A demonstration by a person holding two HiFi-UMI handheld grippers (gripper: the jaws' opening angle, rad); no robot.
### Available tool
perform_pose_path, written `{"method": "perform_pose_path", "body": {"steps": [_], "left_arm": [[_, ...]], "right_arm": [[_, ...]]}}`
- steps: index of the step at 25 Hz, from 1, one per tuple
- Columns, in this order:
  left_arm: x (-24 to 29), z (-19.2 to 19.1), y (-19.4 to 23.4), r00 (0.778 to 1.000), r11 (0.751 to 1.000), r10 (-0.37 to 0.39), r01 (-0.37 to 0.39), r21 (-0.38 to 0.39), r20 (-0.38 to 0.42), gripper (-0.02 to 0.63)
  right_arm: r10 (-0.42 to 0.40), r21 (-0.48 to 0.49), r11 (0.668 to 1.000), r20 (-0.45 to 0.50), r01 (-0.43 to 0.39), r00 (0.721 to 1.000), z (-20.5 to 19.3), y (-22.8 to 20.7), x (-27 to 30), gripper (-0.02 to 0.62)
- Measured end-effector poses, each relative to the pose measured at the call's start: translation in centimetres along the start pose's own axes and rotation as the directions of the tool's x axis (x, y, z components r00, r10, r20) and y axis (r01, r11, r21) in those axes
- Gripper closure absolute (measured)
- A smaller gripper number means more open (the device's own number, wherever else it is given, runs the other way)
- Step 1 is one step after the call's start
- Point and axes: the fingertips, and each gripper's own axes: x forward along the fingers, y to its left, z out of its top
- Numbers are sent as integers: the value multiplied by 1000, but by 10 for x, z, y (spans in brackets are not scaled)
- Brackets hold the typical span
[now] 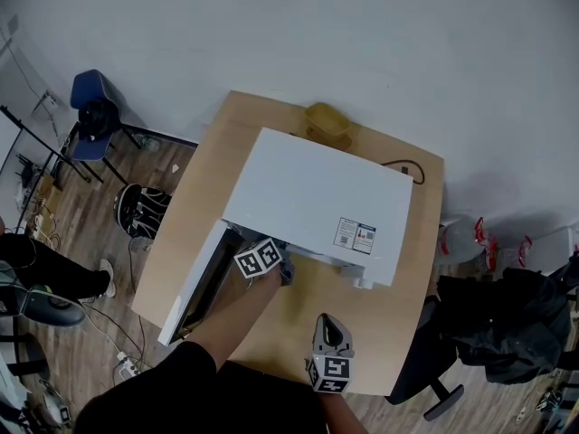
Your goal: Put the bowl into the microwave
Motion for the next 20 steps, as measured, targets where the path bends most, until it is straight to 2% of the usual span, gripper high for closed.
{"method": "perform_pose_path", "body": {"steps": [5,11,16,20], "left_arm": [[-1,-6,-1,1000,995,7,-5,98,-15,316],[0,-8,1,999,972,42,-34,233,-32,290],[0,-10,-2,997,929,57,-34,369,-51,276],[8,-9,-11,995,868,64,-20,496,-72,276]], "right_arm": [[4,-1,1000,-2,-4,1000,-3,1,-3,535],[-1,5,1000,0,1,1000,-5,-2,-5,535],[-2,12,1000,-2,2,1000,-6,-4,-8,535],[-4,7,1000,-2,4,1000,-2,-7,-5,535]]}}
